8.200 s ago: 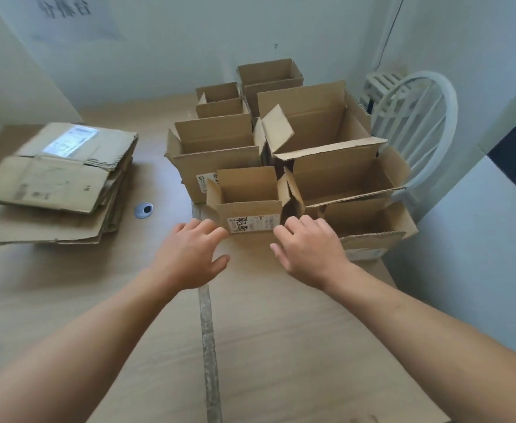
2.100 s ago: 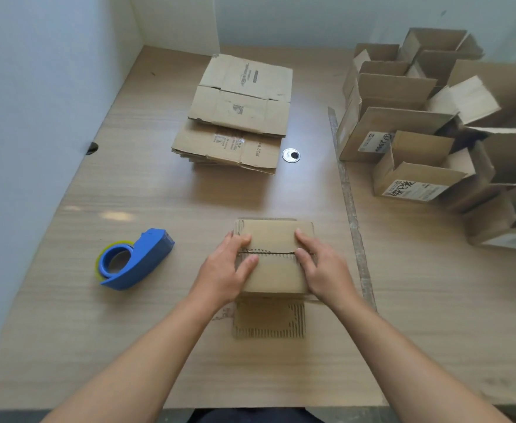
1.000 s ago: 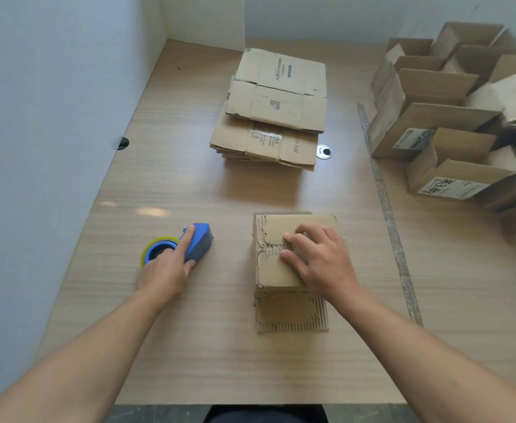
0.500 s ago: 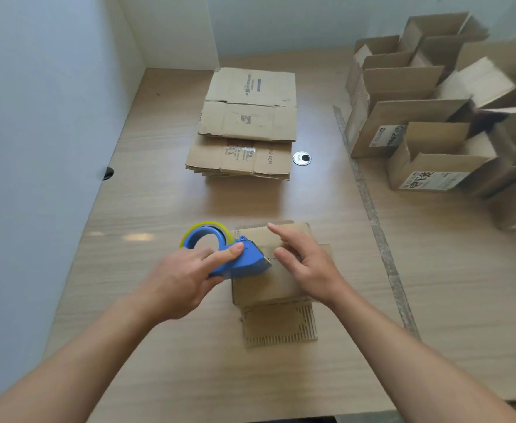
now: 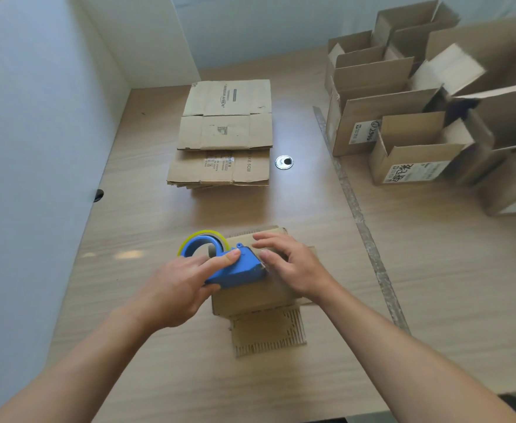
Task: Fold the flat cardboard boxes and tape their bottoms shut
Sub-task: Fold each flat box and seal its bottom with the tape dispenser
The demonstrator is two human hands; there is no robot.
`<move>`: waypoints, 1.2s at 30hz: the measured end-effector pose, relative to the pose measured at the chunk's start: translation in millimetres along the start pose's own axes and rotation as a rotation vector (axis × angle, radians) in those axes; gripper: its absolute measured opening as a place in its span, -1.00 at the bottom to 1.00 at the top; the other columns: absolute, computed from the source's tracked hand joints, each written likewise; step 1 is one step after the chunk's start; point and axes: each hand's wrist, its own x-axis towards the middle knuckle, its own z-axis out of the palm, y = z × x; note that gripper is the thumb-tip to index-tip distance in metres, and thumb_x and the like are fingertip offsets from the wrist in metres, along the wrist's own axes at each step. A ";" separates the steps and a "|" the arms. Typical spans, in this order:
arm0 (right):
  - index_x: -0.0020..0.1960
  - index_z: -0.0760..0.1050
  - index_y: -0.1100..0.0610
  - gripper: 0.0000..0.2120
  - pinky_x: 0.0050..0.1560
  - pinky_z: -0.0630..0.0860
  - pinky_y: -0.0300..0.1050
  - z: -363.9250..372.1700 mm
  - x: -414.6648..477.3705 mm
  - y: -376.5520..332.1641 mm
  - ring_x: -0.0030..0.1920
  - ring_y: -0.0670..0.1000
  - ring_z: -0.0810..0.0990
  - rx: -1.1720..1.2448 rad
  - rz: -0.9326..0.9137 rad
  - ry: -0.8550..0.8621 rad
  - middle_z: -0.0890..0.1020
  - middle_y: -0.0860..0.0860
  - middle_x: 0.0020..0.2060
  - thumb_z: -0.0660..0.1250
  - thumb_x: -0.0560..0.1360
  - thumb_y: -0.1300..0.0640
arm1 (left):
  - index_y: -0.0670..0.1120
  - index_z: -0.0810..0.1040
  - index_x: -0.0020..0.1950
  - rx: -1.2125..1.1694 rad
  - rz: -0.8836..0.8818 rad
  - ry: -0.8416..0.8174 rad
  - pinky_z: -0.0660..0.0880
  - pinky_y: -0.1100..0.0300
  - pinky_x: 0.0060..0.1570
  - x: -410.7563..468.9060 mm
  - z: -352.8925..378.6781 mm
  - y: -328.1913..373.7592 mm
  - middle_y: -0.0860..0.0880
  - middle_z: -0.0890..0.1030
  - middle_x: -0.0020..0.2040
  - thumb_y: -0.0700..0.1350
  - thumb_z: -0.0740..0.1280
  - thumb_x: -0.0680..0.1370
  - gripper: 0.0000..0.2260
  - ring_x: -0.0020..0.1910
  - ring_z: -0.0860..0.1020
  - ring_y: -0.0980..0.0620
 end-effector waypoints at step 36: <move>-0.10 0.30 0.13 -0.80 -0.39 0.40 -0.19 -61.6 -45.0 13.9 -0.33 -0.01 0.59 0.462 0.510 0.384 0.59 0.09 -0.27 0.33 0.59 0.24 | 0.65 -0.40 0.19 -0.016 -0.208 -0.287 0.45 0.11 -0.02 17.9 -7.1 16.4 0.08 0.45 0.19 0.08 0.17 0.65 -0.28 0.02 0.47 -0.02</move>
